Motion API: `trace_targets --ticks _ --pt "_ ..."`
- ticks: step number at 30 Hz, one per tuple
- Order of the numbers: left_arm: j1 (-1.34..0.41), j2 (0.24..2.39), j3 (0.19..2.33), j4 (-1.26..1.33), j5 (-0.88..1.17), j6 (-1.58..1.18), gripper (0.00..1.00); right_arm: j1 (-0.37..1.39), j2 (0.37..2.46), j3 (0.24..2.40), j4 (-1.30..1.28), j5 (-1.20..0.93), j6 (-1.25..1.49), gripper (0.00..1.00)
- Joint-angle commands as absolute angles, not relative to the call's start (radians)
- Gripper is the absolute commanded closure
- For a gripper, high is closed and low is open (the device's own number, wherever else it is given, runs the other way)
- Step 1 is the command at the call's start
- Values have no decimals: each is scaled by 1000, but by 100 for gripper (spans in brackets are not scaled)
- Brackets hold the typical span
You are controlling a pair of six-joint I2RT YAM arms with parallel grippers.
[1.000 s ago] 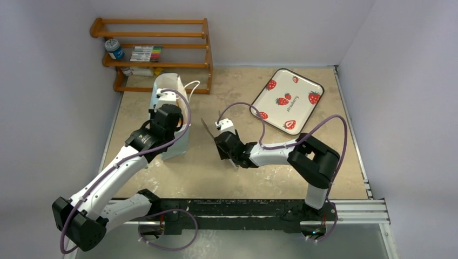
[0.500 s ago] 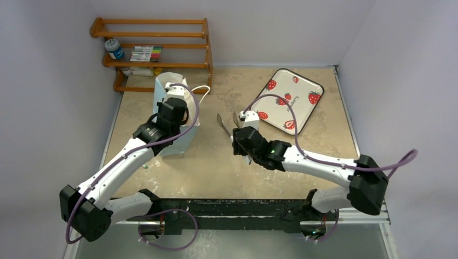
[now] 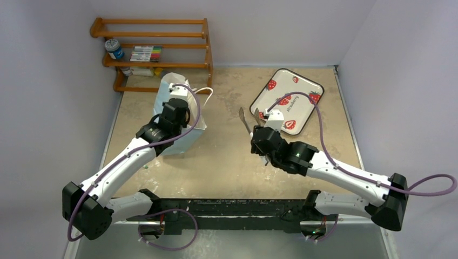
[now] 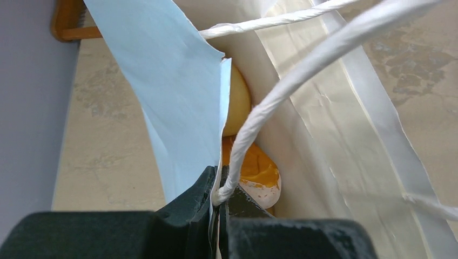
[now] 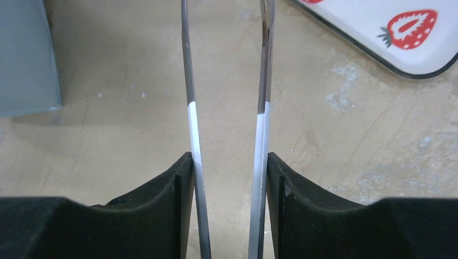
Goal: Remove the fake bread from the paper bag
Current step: Pick up the clamp from the center of the board, then take out the fake bread from the paper bag.
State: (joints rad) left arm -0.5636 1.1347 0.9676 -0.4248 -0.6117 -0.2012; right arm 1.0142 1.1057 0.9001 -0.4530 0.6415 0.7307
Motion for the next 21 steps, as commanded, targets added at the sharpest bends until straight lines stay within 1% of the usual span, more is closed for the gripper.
trace_targets --ticks 1,9,15,21 --pt "-575 1136 920 -470 -481 -243 100 1013 1040 1036 -507 747 738 59" --pt "-626 1128 908 -456 -459 -277 100 1012 1023 1218 -550 783 652 58" --pt "-671 1141 919 -431 -454 -292 100 1012 1025 1314 -589 731 647 59" --pt "-716 1175 916 -380 -428 -318 100 1014 1031 1343 -613 663 640 59"
